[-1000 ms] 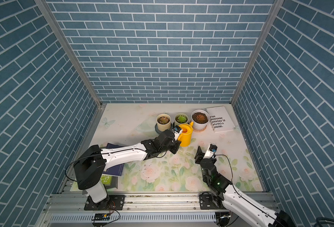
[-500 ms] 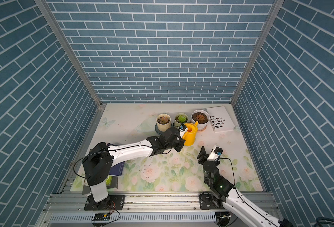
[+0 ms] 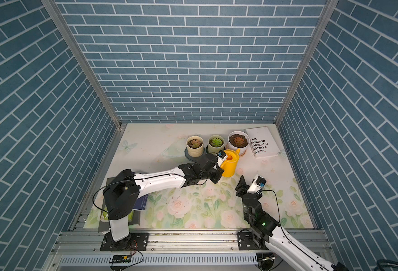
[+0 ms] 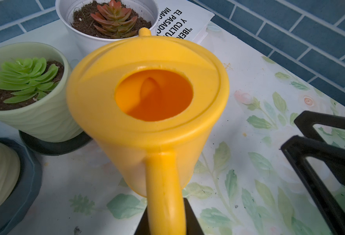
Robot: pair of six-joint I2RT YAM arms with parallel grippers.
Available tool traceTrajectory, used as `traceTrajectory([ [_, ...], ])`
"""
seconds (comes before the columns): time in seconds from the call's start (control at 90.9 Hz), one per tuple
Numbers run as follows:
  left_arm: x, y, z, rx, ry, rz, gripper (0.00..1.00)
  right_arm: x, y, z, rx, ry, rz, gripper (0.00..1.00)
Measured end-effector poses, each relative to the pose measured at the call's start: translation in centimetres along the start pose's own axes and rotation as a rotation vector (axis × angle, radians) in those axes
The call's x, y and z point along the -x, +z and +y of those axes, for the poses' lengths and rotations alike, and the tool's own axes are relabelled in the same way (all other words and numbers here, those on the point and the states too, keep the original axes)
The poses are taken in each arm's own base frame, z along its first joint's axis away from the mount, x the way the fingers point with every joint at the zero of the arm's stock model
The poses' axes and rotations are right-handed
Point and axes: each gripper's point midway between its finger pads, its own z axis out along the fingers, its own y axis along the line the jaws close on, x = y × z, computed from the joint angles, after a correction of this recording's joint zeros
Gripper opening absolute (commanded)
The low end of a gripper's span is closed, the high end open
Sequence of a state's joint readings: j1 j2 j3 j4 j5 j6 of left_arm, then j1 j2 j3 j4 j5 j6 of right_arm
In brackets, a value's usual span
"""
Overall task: Water the succulent around the soil edge
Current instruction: Water the soil of the potted plant with water.
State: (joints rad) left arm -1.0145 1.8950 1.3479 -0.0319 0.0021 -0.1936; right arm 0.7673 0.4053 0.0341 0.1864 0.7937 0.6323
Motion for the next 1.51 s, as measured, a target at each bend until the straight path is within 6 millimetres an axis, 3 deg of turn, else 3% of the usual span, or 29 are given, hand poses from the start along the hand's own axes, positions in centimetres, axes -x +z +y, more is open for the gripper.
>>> traceTrajectory([
  [0.297, 0.2, -0.4, 0.0, 0.008, 0.002, 0.001, 0.0, -0.1, 0.0, 0.0, -0.001, -0.002, 0.002, 0.67],
  [0.583, 3.2, -4.3, 0.0, 0.016, -0.003, -0.072, 0.0, -0.3, 0.1, -0.1, -0.004, -0.01, 0.009, 0.67],
  [0.715, 3.8, -5.2, 0.5, 0.02, -0.005, -0.081, 0.0, -0.3, 0.1, 0.1, 0.006, -0.007, 0.01, 0.67],
  [0.913, 3.2, -5.3, 1.9, 0.028, 0.003, -0.02, 0.0, -0.3, 0.1, 0.3, 0.013, -0.007, 0.011, 0.67],
  [1.188, 6.2, -6.2, 1.8, 0.019, 0.02, -0.015, 0.0, -0.4, 0.2, 0.4, 0.014, -0.009, 0.015, 0.67],
  [1.507, 5.0, -4.6, 1.7, -0.012, 0.011, 0.071, 0.0, -0.4, 0.2, 0.4, 0.015, -0.009, 0.015, 0.67],
])
